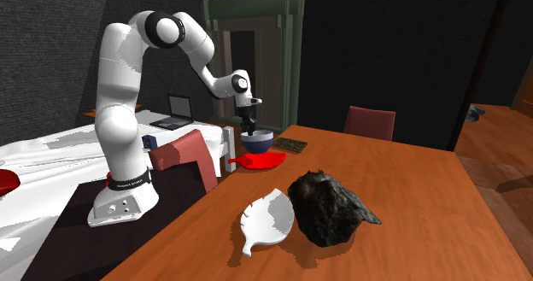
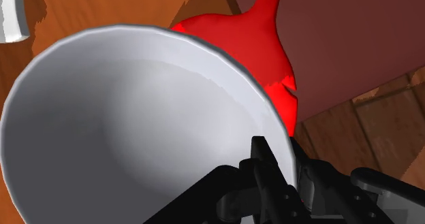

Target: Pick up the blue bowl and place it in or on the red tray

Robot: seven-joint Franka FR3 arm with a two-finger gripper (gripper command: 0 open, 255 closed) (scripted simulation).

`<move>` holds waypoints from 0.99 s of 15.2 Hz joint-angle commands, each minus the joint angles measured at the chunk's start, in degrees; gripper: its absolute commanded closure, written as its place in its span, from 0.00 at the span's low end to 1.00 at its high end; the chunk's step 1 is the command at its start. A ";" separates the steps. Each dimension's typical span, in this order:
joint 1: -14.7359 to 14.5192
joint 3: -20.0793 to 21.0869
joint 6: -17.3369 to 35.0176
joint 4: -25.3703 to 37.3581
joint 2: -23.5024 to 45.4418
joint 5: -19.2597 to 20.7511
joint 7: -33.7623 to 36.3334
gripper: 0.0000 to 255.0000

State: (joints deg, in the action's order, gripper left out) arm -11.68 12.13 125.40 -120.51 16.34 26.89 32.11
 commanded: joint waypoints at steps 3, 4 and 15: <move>-0.23 -0.40 2.19 -0.43 2.03 1.26 1.45 1.00; -0.28 -0.51 2.67 -0.47 2.54 1.56 1.77 1.00; -0.29 -0.51 2.66 -0.47 2.53 1.56 1.77 0.00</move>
State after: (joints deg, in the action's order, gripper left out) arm -11.97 11.62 128.07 -120.98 18.87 28.45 33.88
